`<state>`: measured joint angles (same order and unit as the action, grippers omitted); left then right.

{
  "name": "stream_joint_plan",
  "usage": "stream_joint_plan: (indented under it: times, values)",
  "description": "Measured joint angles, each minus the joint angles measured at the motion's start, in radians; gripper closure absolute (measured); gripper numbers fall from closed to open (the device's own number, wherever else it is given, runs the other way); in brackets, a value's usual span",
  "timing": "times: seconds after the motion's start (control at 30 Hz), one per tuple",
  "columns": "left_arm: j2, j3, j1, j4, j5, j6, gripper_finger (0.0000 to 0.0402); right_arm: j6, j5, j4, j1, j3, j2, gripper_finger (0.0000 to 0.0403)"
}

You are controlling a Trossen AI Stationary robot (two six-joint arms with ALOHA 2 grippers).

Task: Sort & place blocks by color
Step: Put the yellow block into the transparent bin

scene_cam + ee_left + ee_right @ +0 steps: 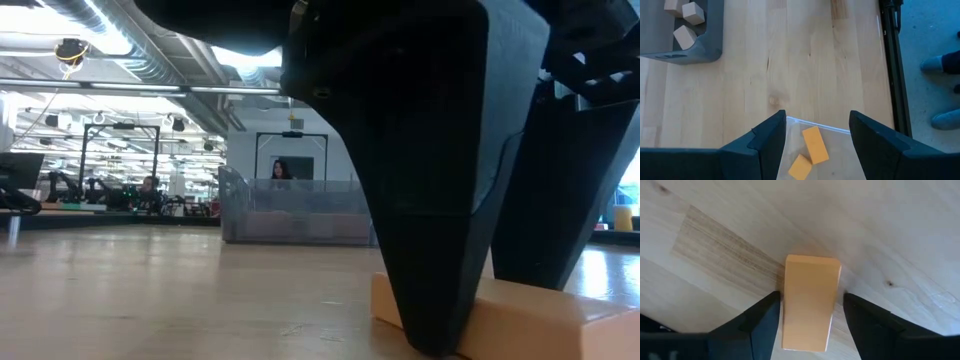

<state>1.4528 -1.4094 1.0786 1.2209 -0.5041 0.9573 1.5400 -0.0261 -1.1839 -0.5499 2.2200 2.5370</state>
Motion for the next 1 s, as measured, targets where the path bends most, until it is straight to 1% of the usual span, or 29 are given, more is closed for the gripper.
stream_joint_plan:
  times: [0.1, 0.2, 0.27, 0.4, 0.57, 0.73, 0.83, 0.9, 1.0]
  values:
    - [0.000, 0.000, 0.000, 0.000, 0.000, 0.000, 0.0193, 0.000, 0.012, 0.001, 0.000, 0.000, 0.000, 0.0181]
    - [0.000, 0.000, 0.000, 0.000, 0.000, 0.000, 0.0193, 0.000, 0.077, 0.005, 0.005, 0.000, 0.000, 0.0181]
    - [0.000, 0.000, 0.000, 0.000, 0.000, 0.000, 0.0193, 0.000, 0.099, 0.006, 0.006, -0.001, 0.000, 0.0181]
    - [0.000, 0.000, 0.000, 0.000, 0.000, 0.000, 0.0193, 0.001, 0.078, 0.007, 0.004, -0.001, 0.000, 0.0181]
    - [0.000, 0.000, 0.000, 0.000, 0.000, 0.000, 0.0193, 0.002, 0.082, 0.008, 0.004, -0.001, 0.000, 0.0181]
    - [0.000, 0.000, 0.000, 0.000, 0.000, 0.000, 0.0193, 0.005, 0.045, 0.007, 0.000, -0.001, 0.000, 0.0181]
    - [0.000, 0.000, 0.000, 0.000, 0.000, 0.000, 0.0193, 0.032, 0.045, 0.006, 0.001, -0.001, 0.000, 0.0182]
    - [0.000, 0.000, 0.000, 0.000, 0.000, 0.000, 0.0193, 0.035, 0.043, 0.003, 0.001, -0.001, 0.000, 0.0191]
    - [0.000, 0.000, 0.000, 0.000, 0.000, 0.000, 0.0193, 0.036, 0.037, -0.004, 0.001, -0.002, 0.000, 0.0218]
